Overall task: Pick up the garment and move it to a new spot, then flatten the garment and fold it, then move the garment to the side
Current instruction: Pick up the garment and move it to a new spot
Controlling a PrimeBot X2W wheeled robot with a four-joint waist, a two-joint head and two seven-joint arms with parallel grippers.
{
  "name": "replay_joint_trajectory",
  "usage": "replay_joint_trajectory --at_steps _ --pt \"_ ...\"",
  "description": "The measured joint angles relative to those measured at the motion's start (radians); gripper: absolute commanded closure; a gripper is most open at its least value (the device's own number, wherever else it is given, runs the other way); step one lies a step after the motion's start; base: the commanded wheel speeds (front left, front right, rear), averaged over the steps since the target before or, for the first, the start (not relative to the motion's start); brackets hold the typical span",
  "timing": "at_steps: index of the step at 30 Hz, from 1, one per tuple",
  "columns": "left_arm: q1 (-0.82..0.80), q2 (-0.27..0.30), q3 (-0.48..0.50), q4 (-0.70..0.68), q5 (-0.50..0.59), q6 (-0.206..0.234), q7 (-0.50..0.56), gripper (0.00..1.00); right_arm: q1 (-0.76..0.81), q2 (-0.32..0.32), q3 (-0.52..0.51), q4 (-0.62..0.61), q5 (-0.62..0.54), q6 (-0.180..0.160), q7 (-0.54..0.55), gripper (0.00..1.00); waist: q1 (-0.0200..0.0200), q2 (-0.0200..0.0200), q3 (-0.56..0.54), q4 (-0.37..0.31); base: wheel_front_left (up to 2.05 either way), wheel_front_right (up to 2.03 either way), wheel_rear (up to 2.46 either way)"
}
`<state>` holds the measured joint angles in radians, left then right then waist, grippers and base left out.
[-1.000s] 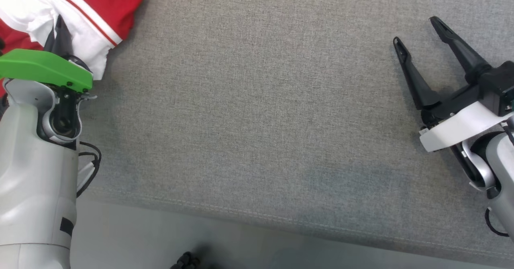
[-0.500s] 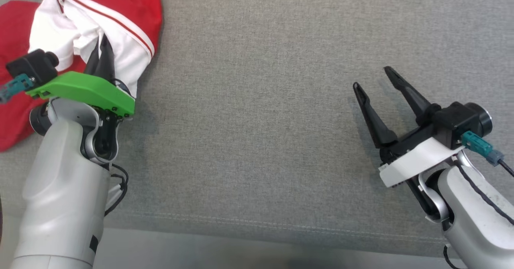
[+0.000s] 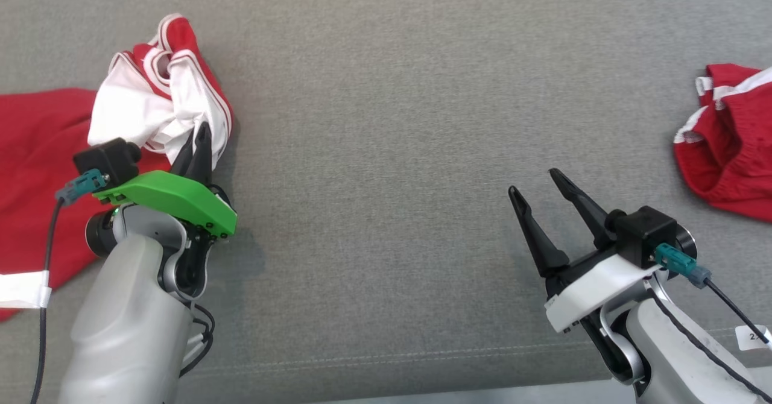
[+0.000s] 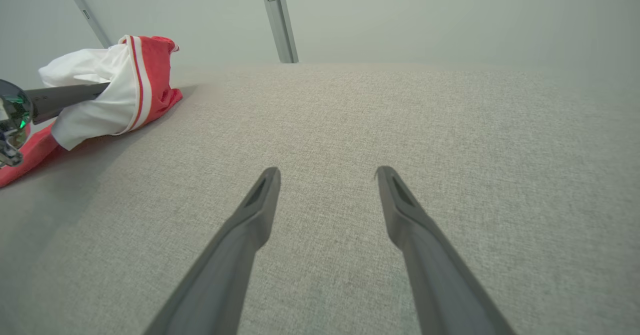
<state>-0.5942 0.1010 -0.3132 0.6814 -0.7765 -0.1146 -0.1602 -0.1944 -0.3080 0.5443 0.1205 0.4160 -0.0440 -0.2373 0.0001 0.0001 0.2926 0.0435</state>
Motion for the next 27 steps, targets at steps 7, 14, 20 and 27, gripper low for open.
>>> replay_joint_trajectory --at_steps 7,14,20,27 --pt "0.038 -0.016 -0.028 -0.013 0.0 0.0 0.002 1.0 0.036 0.012 0.011 0.015 0.008 0.009 -0.001 0.0 0.0 0.0 -0.067 -0.101 0.0 0.0 0.0" --pt "0.067 -0.03 -0.074 -0.04 0.007 0.0 0.021 1.0 0.04 0.012 0.01 0.019 0.008 0.016 -0.008 0.0 -0.0001 0.0 -0.112 -0.206 0.0 0.0 0.0" --pt "0.077 -0.049 -0.123 -0.07 0.024 0.0 0.038 1.0 0.041 0.018 0.007 0.019 0.007 0.017 -0.009 0.0 -0.0001 0.0 -0.135 -0.292 0.0 0.0 0.0" --pt "0.077 -0.057 -0.197 -0.112 0.045 -0.001 0.068 1.0 0.046 0.024 -0.001 0.021 0.008 0.021 -0.009 0.0 0.0 0.0 -0.144 -0.371 0.0 0.0 0.0"
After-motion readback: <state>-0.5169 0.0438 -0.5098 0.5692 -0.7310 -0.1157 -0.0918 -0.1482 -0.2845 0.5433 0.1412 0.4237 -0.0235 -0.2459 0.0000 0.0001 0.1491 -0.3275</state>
